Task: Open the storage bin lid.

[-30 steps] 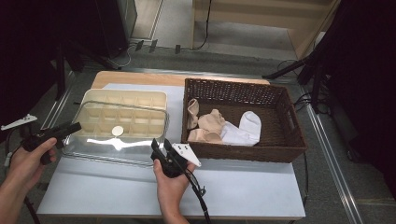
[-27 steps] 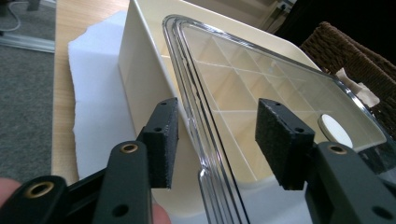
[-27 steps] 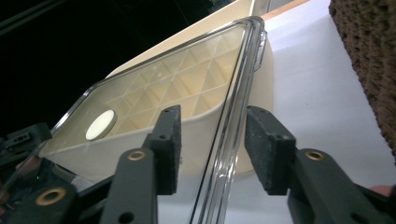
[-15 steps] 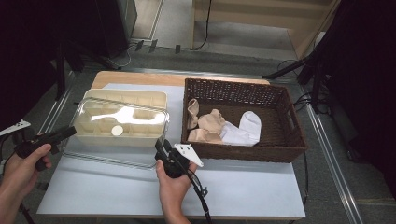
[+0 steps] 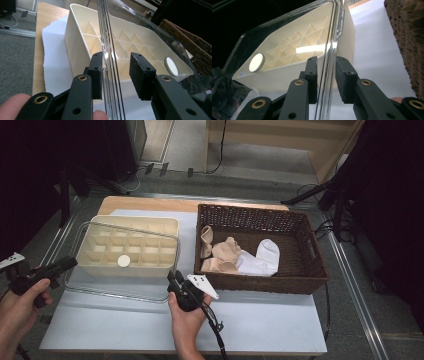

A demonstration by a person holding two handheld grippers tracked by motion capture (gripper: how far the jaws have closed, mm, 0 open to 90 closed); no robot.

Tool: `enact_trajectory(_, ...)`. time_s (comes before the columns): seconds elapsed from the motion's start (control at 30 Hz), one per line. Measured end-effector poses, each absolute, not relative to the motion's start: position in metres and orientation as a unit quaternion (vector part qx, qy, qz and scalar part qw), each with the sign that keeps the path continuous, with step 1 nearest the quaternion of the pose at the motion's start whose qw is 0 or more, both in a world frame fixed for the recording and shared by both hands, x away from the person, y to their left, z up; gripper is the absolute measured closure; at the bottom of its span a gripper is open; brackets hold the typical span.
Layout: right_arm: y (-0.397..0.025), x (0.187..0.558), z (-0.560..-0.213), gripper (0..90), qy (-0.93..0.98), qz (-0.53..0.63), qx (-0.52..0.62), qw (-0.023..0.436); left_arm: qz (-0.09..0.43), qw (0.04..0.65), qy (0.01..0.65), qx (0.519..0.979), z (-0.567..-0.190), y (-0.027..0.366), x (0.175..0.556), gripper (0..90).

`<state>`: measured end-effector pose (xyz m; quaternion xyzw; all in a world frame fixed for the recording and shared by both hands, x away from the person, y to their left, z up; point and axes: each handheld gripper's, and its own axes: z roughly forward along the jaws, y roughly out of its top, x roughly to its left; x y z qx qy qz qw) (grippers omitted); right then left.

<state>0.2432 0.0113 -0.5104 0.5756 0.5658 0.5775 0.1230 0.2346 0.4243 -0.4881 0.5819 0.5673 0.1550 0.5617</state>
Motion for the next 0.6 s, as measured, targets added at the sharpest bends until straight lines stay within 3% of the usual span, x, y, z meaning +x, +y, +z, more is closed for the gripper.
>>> enact_trajectory(0.6, -0.004, 0.232, -0.505, 78.8, 0.563, 0.585, 0.574, 0.106, 0.15, 0.571, 0.564, 0.577, -0.487, 0.415, 0.2, 67.5)
